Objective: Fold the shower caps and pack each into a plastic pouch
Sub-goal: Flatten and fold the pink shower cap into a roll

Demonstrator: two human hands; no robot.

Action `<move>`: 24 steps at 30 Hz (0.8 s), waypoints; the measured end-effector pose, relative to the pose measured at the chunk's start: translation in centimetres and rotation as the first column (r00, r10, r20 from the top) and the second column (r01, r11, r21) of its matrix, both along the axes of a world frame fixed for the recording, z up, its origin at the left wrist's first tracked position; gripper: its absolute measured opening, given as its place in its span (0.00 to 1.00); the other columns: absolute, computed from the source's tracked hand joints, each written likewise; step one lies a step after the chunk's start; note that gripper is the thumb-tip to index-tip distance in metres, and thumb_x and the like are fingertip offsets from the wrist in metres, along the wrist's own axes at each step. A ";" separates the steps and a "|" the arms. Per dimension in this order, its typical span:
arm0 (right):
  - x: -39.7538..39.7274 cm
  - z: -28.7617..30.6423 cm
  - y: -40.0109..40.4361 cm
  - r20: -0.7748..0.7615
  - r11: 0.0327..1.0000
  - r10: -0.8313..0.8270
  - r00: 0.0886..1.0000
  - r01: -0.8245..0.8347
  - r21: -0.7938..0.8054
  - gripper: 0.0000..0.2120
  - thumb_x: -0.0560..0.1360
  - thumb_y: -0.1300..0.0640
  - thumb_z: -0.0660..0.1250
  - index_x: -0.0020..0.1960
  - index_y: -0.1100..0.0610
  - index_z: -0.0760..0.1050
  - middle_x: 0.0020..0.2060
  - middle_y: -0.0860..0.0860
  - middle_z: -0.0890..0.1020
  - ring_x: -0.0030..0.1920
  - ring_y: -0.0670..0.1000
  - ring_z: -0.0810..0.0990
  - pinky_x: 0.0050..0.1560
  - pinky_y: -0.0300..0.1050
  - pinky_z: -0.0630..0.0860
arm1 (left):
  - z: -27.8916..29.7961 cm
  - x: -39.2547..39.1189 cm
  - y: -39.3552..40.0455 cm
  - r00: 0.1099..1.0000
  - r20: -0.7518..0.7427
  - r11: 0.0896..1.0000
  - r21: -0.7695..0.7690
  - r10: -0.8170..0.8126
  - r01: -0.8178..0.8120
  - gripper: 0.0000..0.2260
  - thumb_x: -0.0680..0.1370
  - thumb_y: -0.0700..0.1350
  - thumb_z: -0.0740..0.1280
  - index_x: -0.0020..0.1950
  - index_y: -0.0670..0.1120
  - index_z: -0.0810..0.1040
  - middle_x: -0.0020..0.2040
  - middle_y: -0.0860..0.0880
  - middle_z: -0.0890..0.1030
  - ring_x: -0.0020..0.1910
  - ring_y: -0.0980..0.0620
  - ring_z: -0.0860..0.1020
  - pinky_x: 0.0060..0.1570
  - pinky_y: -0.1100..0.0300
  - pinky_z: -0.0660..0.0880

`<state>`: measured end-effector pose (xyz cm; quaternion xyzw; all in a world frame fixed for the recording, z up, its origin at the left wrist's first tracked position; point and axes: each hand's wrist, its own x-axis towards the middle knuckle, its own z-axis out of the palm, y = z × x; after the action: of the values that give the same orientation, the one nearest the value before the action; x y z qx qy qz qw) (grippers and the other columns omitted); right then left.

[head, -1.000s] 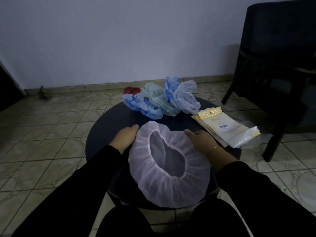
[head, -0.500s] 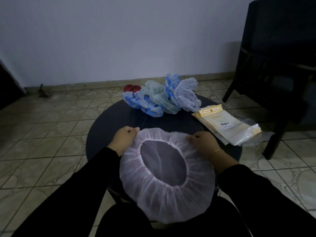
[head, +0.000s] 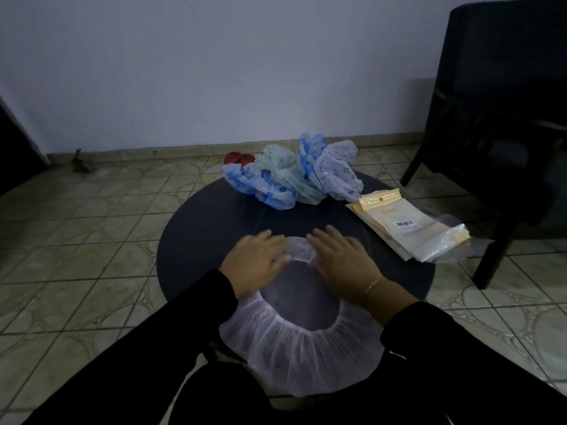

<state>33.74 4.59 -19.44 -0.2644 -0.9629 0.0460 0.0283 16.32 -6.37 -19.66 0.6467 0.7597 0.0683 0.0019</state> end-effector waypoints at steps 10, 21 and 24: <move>0.3 -0.7 0.2 0.198 0.980 -0.076 0.977 0.110 -0.166 0.28 0.78 0.37 0.45 0.76 0.45 0.51 0.76 0.47 0.53 0.75 0.52 0.53 0.71 0.59 0.53 | -1.3 -1.4 -0.5 0.949 0.221 0.974 -0.019 0.223 -0.225 0.25 0.81 0.59 0.53 0.76 0.53 0.58 0.78 0.49 0.52 0.77 0.48 0.47 0.73 0.51 0.46; -0.5 1.7 -0.3 0.039 0.975 -0.209 0.977 0.205 0.089 0.23 0.79 0.39 0.50 0.38 0.53 0.72 0.41 0.50 0.78 0.46 0.50 0.76 0.60 0.52 0.67 | 0.2 -4.6 -1.0 0.724 0.163 0.737 -0.265 0.670 -0.622 0.36 0.74 0.71 0.52 0.60 0.41 0.76 0.58 0.42 0.78 0.54 0.44 0.77 0.51 0.54 0.72; -1.0 1.0 -0.2 -0.142 0.987 -0.146 0.979 0.154 0.048 0.17 0.78 0.45 0.56 0.62 0.50 0.72 0.61 0.50 0.73 0.63 0.52 0.70 0.63 0.50 0.66 | -0.5 -4.1 -0.3 0.727 0.297 0.786 -0.252 0.619 -0.565 0.36 0.67 0.73 0.61 0.53 0.41 0.78 0.56 0.39 0.78 0.53 0.41 0.77 0.51 0.49 0.74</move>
<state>32.74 4.41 -18.43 -0.3313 -0.9369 0.0336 0.1062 12.26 -6.63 -20.14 0.3437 0.9150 0.1291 0.1674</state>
